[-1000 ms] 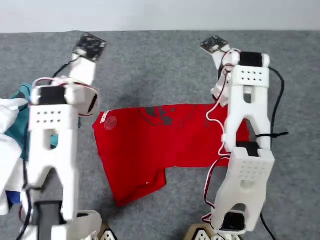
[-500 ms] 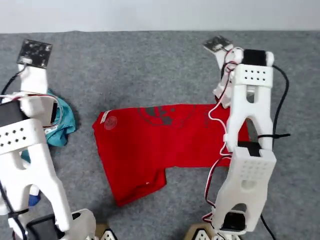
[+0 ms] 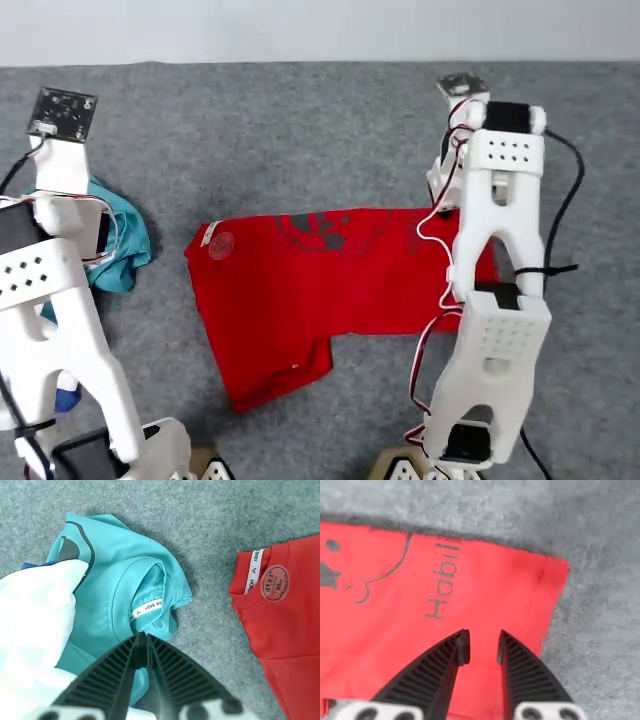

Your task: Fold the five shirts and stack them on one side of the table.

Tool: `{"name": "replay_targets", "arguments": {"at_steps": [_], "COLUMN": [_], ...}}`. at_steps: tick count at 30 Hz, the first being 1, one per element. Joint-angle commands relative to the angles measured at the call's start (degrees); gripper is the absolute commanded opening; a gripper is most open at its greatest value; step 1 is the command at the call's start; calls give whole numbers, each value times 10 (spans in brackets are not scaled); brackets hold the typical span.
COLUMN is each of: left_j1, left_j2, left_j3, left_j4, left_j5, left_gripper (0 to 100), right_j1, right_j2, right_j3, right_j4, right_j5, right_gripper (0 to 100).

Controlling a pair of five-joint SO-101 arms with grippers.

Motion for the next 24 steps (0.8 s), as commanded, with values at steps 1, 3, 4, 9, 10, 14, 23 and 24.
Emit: {"name": "replay_targets", "arguments": {"at_steps": [1, 3, 4, 9, 10, 14, 23, 24], "left_j1": [1, 1, 1, 2, 2, 2, 2, 2], "left_j2": [-14, -14, -14, -14, -14, -14, -17, -17], "left_j3": [-23, -16, -10, 26, 31, 35, 35, 35], "left_j4": [4, 2, 1, 0, 0, 2, 4, 4], "left_j5": [3, 3, 1, -46, -49, -49, -48, -48], "left_gripper": [5, 5, 5, 5, 5, 5, 5, 5], "right_j1": [25, 36, 41, 71, 75, 85, 77, 76], "right_j2": [-7, -3, -3, 17, 29, 73, 124, 127], "right_j3": [-10, -10, -10, -10, -10, -10, -10, -10], "right_j4": [-6, -5, -4, -9, -11, -23, -67, -67], "right_j5": [-33, -53, -58, -60, -60, -59, -59, -59], "right_gripper": [109, 142, 156, 150, 148, 149, 143, 128]}}
